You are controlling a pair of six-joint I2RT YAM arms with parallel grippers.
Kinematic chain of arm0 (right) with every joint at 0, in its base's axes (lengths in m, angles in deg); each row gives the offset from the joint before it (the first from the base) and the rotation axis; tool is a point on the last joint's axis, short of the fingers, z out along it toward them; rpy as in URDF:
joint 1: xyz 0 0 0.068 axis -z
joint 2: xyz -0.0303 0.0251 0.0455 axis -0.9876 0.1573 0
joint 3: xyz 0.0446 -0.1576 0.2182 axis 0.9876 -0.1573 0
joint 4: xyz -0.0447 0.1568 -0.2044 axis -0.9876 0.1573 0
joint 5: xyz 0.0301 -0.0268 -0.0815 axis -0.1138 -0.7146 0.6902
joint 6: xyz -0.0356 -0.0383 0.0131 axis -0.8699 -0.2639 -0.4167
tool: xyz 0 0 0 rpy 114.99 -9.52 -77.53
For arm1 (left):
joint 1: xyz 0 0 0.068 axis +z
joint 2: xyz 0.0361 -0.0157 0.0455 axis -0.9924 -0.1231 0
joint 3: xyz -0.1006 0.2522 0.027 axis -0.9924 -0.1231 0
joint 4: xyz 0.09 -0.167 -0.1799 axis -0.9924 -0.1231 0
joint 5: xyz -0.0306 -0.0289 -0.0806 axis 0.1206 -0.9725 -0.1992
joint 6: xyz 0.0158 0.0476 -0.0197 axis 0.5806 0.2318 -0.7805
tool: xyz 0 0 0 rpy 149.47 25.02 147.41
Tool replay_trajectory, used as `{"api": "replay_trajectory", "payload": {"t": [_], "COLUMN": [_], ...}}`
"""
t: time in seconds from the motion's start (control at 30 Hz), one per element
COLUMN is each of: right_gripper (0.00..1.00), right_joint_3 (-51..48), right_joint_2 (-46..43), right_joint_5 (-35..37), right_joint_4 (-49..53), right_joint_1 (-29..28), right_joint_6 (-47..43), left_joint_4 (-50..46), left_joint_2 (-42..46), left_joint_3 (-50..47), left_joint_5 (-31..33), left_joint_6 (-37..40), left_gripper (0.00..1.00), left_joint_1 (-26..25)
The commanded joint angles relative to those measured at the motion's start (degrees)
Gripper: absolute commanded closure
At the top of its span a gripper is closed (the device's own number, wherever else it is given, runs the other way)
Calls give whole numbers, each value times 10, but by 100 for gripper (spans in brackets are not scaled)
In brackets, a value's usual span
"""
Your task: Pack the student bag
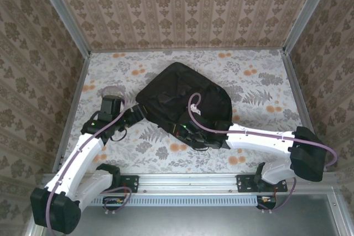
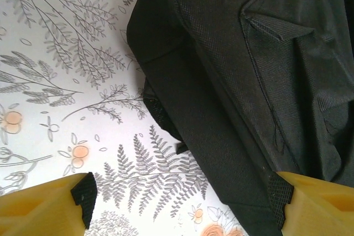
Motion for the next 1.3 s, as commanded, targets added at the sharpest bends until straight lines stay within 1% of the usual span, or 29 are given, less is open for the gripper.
{"api": "replay_trajectory", "payload": {"t": [0.0, 0.13, 0.3, 0.47, 0.5, 0.63, 0.73, 0.8, 0.93, 0.97, 1.27], "right_gripper": [100, 100, 100, 100, 100, 100, 100, 100, 100, 100, 100], "right_joint_3": [-9, -13, -21, -18, -19, -19, -19, -18, -11, -11, -29], "right_joint_2": [-23, -19, -15, -12, -13, -14, -14, -14, -17, -19, -54], "right_joint_5": [-27, -41, -44, -49, -50, -50, -51, -52, -57, -58, -63], "right_joint_4": [-21, -33, -48, -47, -47, -46, -45, -38, -5, 2, 58], "right_joint_1": [9, 14, 15, 16, 16, 16, 17, 17, 17, 17, 22], "right_joint_6": [-18, -18, -15, -17, -17, -17, -17, -20, -24, -26, -31], "left_joint_4": [61, 118, 167, 201, 205, 228, 242, 243, 223, 219, 197], "left_joint_2": [-20, -45, -62, -91, -99, -133, -147, -149, -145, -145, -151], "left_joint_3": [-12, -21, -24, -29, -30, -34, -30, -24, -8, -6, 15], "left_joint_5": [-17, -29, -31, -28, -27, -28, -31, -26, -4, 1, 15], "left_joint_6": [-49, -71, -99, -125, -127, -141, -145, -141, -123, -119, -92], "left_gripper": [17, 19, 23, 36, 37, 48, 59, 70, 96, 100, 100], "left_joint_1": [-6, -14, -29, -42, -45, -46, -49, -49, -44, -42, -28]}}
